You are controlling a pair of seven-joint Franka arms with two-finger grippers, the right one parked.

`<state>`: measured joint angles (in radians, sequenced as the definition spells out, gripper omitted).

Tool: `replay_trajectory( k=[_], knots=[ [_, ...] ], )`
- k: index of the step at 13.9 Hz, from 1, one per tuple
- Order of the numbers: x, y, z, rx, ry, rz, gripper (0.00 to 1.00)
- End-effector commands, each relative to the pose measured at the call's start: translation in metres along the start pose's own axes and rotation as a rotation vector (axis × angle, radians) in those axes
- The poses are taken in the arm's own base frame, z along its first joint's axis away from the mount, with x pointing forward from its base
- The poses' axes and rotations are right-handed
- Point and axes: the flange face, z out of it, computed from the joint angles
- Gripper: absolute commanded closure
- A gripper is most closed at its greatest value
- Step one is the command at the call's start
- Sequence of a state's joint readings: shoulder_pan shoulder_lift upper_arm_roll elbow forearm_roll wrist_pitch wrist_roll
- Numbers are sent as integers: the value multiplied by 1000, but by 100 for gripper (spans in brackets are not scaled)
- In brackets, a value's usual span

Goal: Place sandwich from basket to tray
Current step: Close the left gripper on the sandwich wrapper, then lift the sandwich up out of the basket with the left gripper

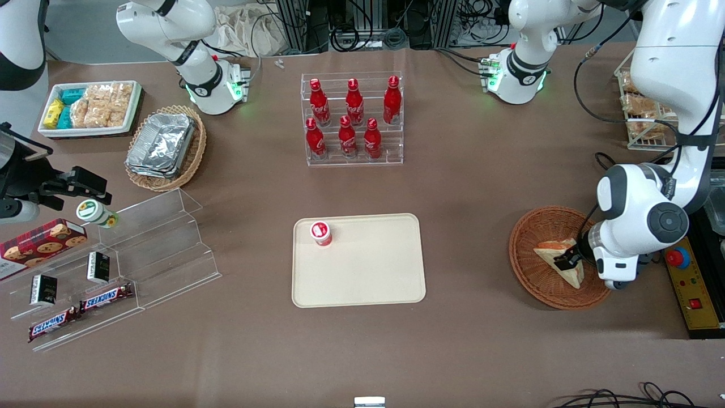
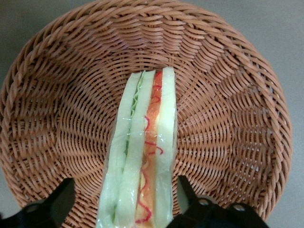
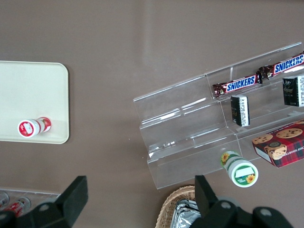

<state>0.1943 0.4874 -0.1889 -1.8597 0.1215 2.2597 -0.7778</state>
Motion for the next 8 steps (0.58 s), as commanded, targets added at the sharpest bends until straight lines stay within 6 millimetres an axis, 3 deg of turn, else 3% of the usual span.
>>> replay_trajectory(
  k=[1, 2, 4, 8],
  knots=[
    [-1, 2, 1, -10, 12, -37, 66],
    [-1, 2, 0, -8, 10, -33, 84],
    [-2, 4, -1, -7, 9, -32, 100],
    [4, 5, -29, 64, -34, 15, 100]
  ],
)
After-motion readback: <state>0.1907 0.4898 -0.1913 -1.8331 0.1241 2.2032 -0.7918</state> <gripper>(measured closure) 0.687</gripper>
